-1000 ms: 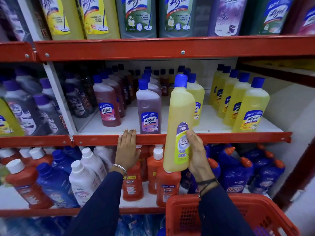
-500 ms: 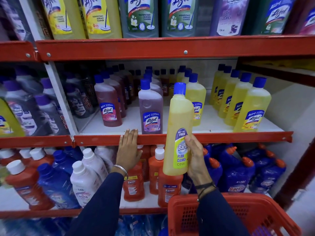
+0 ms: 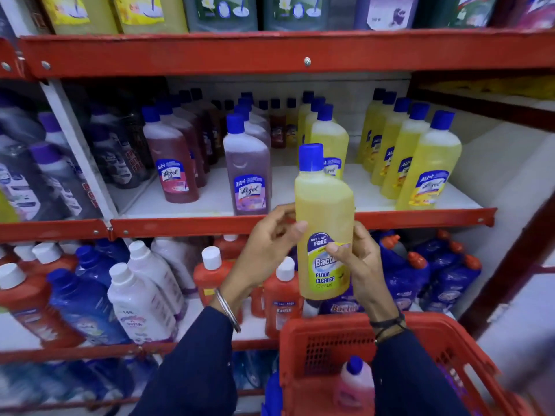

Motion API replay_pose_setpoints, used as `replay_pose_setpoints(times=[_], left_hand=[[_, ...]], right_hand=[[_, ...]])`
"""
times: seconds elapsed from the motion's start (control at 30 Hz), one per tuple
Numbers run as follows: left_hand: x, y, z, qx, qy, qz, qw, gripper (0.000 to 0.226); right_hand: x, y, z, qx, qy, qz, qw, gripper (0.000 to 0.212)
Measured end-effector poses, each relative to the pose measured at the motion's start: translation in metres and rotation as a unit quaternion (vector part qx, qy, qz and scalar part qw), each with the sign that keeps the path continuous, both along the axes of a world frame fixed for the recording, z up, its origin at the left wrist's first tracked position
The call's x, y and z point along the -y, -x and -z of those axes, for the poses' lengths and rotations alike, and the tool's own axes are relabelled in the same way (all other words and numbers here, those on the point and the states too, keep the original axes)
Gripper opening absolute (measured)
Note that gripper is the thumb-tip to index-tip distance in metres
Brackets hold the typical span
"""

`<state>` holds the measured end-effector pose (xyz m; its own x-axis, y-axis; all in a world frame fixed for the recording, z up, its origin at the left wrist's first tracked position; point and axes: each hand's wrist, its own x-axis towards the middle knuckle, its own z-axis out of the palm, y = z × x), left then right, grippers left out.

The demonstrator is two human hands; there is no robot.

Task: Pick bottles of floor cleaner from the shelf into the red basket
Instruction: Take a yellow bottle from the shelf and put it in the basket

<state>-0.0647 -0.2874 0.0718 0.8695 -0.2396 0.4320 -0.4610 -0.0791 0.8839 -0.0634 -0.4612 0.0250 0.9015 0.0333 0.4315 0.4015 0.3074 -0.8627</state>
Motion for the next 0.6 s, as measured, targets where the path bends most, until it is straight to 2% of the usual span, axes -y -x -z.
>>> replay_pose_setpoints(times=[0.2, 0.33, 0.47, 0.6], left_hand=[[0.048, 0.03, 0.036, -0.037, -0.086, -0.003, 0.996, 0.043], [0.075, 0.053, 0.1, -0.103, -0.125, 0.005, 0.987, 0.049], [0.098, 0.077, 0.159, -0.172, -0.14, 0.031, 0.975, 0.049], [0.116, 0.092, 0.211, -0.221, -0.184, 0.043, 0.957, 0.051]], right_hand=[[0.061, 0.04, 0.044, -0.053, 0.136, 0.0, 0.989, 0.056], [0.103, 0.065, 0.082, -0.11, 0.275, -0.031, 0.955, 0.064], [0.13, 0.081, 0.119, -0.142, 0.431, -0.033, 0.891, 0.07], [0.146, 0.086, 0.158, -0.155, 0.587, -0.06, 0.792, 0.073]])
